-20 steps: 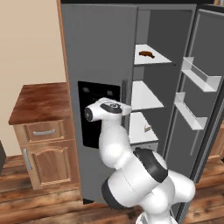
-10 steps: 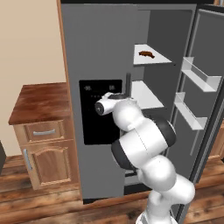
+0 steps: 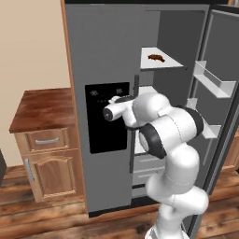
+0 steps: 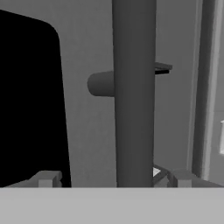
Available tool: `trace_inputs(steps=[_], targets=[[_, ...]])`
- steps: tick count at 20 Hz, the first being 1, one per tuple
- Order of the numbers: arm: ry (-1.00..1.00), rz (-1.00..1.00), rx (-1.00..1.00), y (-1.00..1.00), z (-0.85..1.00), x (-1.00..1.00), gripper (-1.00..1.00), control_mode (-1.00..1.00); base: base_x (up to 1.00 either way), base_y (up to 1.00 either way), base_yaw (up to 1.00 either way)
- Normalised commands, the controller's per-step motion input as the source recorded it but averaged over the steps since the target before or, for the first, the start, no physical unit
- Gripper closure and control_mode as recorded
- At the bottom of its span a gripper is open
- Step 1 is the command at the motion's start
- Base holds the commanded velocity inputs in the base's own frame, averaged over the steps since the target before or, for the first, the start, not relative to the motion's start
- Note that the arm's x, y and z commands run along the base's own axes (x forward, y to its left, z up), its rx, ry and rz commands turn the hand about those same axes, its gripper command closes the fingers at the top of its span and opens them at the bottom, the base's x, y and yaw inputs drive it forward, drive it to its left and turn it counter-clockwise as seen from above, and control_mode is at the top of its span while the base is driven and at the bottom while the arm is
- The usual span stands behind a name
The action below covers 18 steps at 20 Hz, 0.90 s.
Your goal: Pick up the frozen chicken drumstick from the freezer, place it on any shelf in the fridge, and close the fridge and freezer doors when done.
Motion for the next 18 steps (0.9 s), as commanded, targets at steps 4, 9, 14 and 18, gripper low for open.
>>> trace_inputs(steps=[4, 9, 14, 18], targets=[[0.0, 0.0, 0.0, 0.0, 0.0, 0.6, -1.0, -1.0, 0.0, 0.0, 0.0], [0.0, 0.01, 0.0, -0.01, 0.0, 0.23, -1.0, -1.0, 0.0, 0.0, 0.0], [0.01, 0.0, 0.0, 0.0, 0.13, -0.08, -1.0, -1.0, 0.0, 0.0, 0.0], [-0.02, 0.0, 0.0, 0.0, 0.44, -0.19, -1.0, -1.0, 0.0, 0.0, 0.0]])
